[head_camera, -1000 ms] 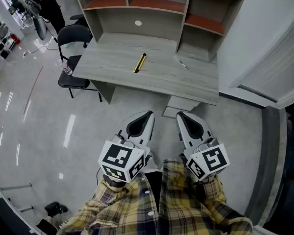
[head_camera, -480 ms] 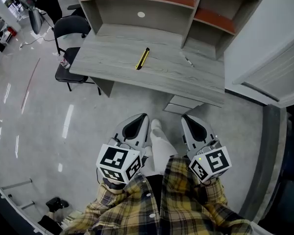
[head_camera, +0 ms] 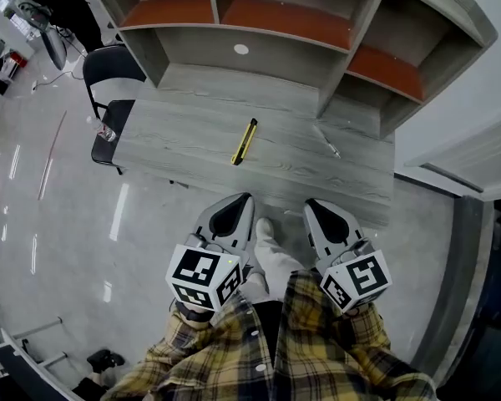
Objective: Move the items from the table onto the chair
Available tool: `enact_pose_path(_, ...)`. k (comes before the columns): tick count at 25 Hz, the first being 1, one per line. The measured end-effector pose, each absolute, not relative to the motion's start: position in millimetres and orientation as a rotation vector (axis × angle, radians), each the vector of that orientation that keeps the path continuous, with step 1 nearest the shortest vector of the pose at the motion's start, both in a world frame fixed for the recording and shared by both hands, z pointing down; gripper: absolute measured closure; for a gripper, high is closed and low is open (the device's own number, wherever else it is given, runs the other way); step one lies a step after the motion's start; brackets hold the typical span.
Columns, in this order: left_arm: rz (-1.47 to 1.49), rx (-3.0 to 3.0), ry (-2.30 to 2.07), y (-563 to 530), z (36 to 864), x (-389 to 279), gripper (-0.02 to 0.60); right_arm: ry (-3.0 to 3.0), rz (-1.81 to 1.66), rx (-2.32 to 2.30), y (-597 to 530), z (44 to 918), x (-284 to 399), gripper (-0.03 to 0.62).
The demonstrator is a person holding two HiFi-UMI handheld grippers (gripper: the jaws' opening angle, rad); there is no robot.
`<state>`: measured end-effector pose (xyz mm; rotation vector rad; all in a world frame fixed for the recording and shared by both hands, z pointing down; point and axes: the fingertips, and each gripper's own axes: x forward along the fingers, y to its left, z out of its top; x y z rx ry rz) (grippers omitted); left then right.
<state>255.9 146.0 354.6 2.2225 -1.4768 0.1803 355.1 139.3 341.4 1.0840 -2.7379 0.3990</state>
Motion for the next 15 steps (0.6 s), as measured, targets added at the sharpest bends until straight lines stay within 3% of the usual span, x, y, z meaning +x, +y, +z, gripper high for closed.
enact_pose_path(15, 0.262, 2.232, -1.511, -6, 348, 243, 0.577, -2.739, 0.42, 1.111, -6, 335, 351, 0.576)
